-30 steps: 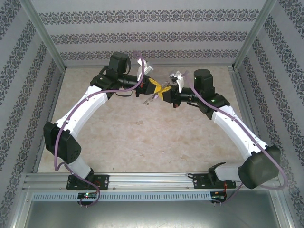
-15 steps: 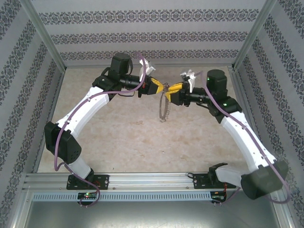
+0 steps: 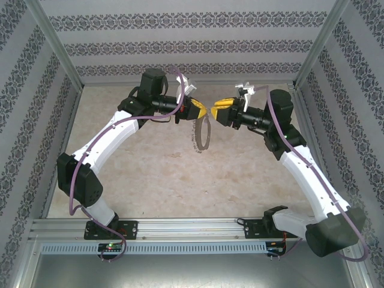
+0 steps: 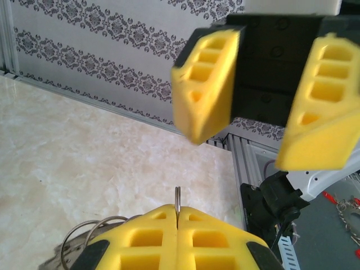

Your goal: Put the keys on the keyring

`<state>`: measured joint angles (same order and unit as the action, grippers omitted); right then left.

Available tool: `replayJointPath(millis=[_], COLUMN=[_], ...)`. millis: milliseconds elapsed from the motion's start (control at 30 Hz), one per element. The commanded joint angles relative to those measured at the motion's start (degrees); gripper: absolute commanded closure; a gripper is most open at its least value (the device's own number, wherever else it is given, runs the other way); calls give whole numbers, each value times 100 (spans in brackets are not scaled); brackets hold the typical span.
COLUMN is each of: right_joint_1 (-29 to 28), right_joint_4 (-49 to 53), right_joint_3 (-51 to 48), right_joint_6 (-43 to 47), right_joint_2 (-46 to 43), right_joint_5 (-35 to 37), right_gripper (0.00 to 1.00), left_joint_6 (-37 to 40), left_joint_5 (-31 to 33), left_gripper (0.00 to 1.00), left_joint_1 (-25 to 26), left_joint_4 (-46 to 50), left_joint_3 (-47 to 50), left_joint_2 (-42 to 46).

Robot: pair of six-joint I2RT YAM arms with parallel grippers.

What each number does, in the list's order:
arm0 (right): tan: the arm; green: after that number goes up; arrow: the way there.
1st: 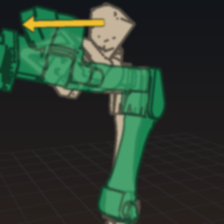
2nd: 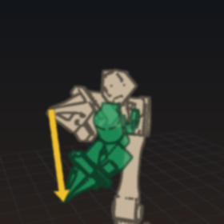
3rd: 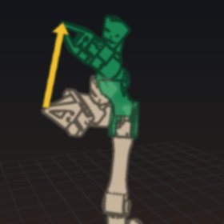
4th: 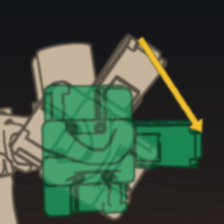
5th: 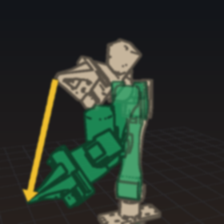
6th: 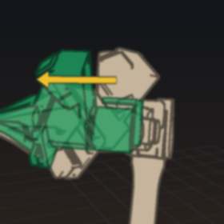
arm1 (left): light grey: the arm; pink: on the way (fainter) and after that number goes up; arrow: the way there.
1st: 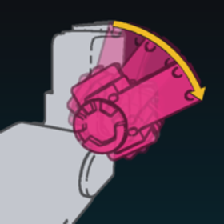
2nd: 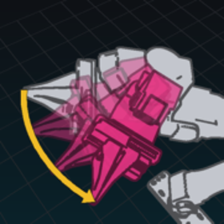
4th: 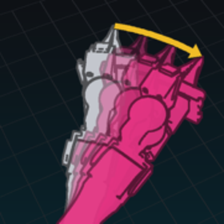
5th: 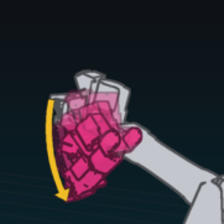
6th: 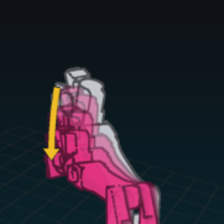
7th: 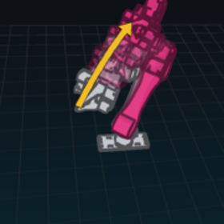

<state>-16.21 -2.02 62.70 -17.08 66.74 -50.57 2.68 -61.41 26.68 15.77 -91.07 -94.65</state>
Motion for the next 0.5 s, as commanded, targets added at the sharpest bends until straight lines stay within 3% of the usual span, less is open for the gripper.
replayJointPath(millis=[0,200,467], right_joint_1=[88,311,349], right_joint_4=[-296,-386,-444], right_joint_3=[5,-2,39], right_joint_6=[-138,-146,-153], right_joint_2=[123,361,573], right_joint_5=[-554,-1115,-1570], right_gripper=[60,58,63], left_joint_6=[-32,-54,-97], left_joint_5=[-263,-310,-359], left_gripper=[100,100,100], left_joint_1=[49,49,48], left_joint_4=[-411,-515,-571], left_joint_3=[61,114,124], left_joint_2=[331,390,386])
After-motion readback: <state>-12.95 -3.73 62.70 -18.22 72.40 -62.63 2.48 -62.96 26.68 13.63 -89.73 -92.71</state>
